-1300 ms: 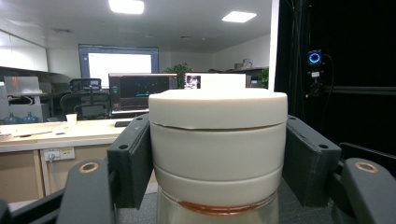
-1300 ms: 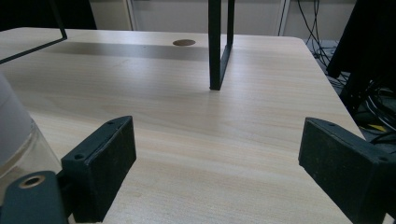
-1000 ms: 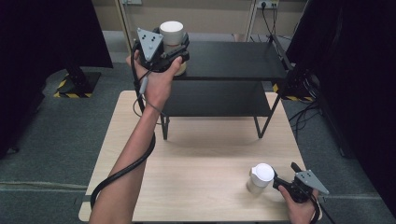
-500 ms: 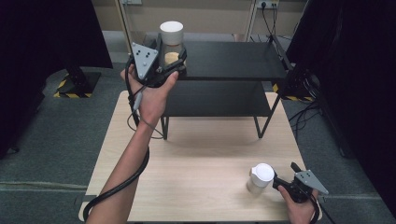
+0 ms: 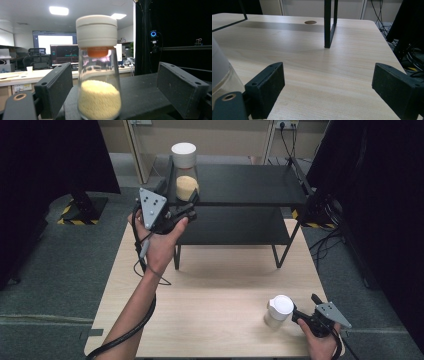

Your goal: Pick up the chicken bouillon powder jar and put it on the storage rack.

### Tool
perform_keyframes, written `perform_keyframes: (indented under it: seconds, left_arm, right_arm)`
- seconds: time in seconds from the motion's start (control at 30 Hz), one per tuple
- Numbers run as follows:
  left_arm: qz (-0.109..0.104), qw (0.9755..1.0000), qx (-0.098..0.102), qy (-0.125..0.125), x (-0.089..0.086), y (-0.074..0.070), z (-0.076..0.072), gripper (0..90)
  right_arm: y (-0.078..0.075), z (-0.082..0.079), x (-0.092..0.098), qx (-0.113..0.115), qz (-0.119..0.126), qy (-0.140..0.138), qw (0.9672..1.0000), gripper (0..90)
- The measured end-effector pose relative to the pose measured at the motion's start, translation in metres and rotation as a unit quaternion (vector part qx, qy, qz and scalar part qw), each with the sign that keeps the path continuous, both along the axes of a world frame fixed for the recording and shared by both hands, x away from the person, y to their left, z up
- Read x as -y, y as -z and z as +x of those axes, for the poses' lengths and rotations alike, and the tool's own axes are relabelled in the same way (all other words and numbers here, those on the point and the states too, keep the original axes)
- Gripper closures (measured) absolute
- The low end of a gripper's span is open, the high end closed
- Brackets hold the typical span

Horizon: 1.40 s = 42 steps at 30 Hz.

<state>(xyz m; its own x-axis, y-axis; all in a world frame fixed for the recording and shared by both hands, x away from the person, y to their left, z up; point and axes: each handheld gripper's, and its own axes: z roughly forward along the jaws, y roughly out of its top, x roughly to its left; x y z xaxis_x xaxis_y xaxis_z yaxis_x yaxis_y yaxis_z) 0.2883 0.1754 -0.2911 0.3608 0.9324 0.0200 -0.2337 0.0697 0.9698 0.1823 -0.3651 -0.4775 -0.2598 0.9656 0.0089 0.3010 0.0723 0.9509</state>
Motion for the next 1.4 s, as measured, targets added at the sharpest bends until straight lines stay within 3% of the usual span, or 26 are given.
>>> perform_keyframes:
  seconds: [0.5,0.73,1.4]
  left_arm:
    - [0.016,0.9997,-0.005,0.020,-0.007,0.045,-0.018,13.1]
    - [0.021,0.9992,-0.018,0.028,-0.007,0.068,-0.024,13.0]
    - [0.011,0.9976,-0.051,0.044,-0.014,0.137,-0.050,12.7]
  right_arm:
    - [0.000,0.000,0.000,0.000,-0.002,-0.001,1.0000,11.2]
    - [0.000,0.000,0.000,0.000,-0.002,-0.001,1.0000,11.2]
    - [0.000,0.000,-0.001,0.001,-0.003,-0.001,1.0000,11.2]
